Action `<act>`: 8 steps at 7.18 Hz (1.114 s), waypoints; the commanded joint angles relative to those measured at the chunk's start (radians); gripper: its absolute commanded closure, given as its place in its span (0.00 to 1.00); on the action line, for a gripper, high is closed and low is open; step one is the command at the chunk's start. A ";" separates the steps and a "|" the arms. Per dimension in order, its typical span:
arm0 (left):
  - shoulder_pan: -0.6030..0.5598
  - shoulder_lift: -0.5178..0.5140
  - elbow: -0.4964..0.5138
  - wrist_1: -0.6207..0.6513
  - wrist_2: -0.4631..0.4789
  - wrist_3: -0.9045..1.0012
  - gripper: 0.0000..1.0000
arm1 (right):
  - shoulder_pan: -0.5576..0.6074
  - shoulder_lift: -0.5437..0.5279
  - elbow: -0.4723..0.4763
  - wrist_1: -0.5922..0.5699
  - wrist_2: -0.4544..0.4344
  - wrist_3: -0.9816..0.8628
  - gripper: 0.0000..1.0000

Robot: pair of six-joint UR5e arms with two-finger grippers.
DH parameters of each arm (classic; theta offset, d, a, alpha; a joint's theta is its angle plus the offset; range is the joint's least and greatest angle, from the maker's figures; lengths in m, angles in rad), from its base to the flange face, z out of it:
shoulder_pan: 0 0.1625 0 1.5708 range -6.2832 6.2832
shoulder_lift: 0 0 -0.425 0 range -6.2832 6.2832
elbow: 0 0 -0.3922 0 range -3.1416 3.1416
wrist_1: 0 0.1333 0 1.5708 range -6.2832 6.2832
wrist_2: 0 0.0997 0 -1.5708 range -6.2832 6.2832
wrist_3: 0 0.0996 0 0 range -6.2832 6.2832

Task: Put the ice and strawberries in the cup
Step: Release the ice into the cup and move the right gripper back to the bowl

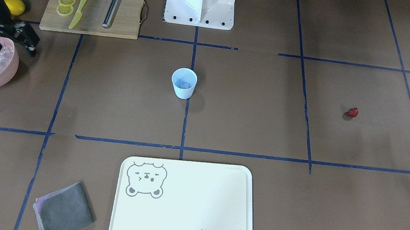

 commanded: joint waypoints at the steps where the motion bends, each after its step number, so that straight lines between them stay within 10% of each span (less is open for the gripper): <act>1: 0.000 0.000 -0.003 0.000 -0.002 0.000 0.00 | 0.108 -0.093 -0.031 0.006 0.010 -0.260 0.00; 8: 0.003 0.000 0.012 0.000 -0.017 0.000 0.00 | 0.131 -0.057 -0.287 0.260 0.117 -0.301 0.13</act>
